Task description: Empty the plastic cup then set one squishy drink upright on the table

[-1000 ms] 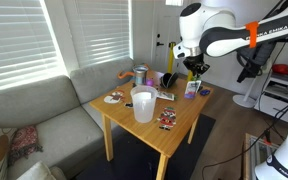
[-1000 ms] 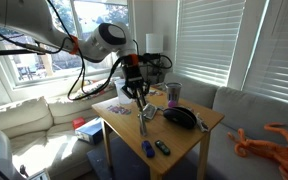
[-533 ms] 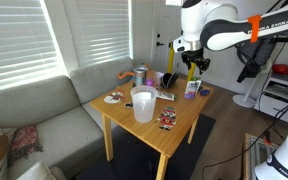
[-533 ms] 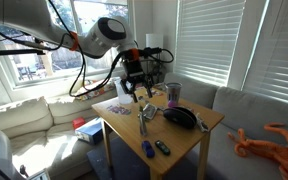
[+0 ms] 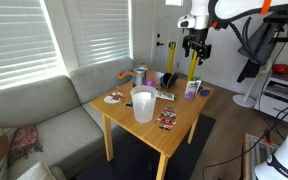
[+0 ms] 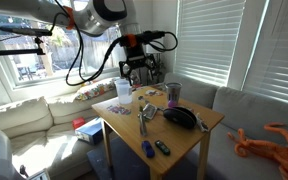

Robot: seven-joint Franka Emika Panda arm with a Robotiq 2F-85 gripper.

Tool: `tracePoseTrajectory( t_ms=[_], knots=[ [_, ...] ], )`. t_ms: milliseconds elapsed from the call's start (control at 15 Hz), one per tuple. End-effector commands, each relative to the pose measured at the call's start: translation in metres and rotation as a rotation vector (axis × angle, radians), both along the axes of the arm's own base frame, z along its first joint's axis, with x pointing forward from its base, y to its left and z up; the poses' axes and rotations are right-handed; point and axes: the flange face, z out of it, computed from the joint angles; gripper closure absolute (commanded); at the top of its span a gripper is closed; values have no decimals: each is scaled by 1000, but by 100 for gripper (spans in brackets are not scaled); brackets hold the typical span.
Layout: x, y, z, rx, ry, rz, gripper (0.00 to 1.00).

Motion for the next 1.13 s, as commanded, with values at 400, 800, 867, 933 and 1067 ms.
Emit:
tracePoseTrajectory(
  t_ms=[400, 800, 867, 933, 1067],
  knots=[
    [2, 2, 31, 181, -121, -260, 0],
    [2, 2, 33, 193, -129, -290, 0],
    [2, 2, 33, 193, -129, -290, 0],
    [2, 2, 33, 194, -129, -290, 0],
    [2, 2, 33, 194, -129, -291, 0]
  ],
)
